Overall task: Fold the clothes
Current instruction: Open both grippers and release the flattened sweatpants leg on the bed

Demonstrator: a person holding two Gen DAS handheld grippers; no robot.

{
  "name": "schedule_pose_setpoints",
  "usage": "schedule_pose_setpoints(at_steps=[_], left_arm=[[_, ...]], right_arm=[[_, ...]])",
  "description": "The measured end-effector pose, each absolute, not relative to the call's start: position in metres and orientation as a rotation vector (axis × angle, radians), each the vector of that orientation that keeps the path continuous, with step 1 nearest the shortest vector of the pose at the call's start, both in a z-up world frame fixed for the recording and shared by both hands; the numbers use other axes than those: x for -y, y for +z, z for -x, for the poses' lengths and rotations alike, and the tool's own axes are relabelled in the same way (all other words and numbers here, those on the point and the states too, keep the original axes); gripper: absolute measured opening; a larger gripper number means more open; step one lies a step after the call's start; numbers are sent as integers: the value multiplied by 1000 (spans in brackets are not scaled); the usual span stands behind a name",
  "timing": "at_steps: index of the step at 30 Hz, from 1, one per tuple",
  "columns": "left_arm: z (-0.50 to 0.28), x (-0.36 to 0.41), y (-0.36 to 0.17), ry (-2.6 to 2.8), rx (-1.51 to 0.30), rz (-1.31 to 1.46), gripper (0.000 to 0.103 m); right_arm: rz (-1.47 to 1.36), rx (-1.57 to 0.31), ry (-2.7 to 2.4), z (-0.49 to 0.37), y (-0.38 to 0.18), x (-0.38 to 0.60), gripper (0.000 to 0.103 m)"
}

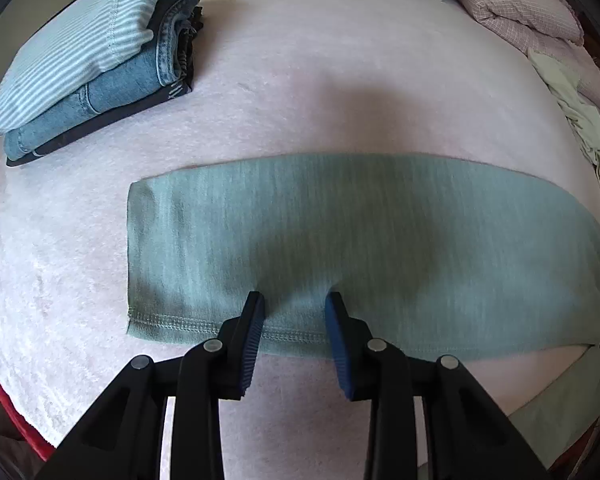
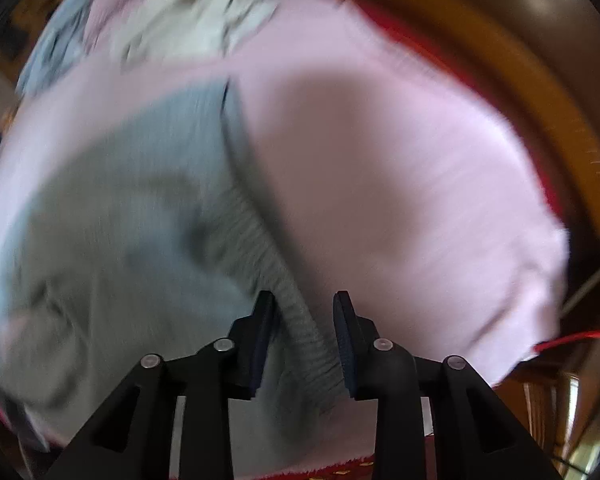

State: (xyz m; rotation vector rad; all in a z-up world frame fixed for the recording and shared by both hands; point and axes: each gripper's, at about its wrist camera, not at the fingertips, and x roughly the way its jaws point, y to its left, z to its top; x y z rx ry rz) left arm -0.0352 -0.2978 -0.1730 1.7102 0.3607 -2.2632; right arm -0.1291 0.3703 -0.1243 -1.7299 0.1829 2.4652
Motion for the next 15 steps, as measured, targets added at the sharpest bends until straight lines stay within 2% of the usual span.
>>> schedule_pose_setpoints(at_steps=[3, 4, 6, 8, 11, 15], left_arm=[[31, 301, -174, -2263, -384, -1707, 30], [30, 301, -174, -2261, -382, -1709, 30], [27, 301, -173, -2260, -371, -1713, 30], [23, 301, -174, -2266, -358, -1712, 30], [18, 303, -175, -2266, -365, -1703, 31], [11, 302, -174, -2256, -348, -1706, 31]], right_arm=[[1533, -30, 2486, 139, -94, -360, 39], [1543, 22, 2481, 146, -90, -357, 45], [1573, 69, 2467, 161, -85, -357, 47], [1556, -5, 2577, 176, -74, -351, 47], [1671, -226, 2736, 191, -77, -336, 47], [1822, -374, 2688, 249, -113, -321, 47]])
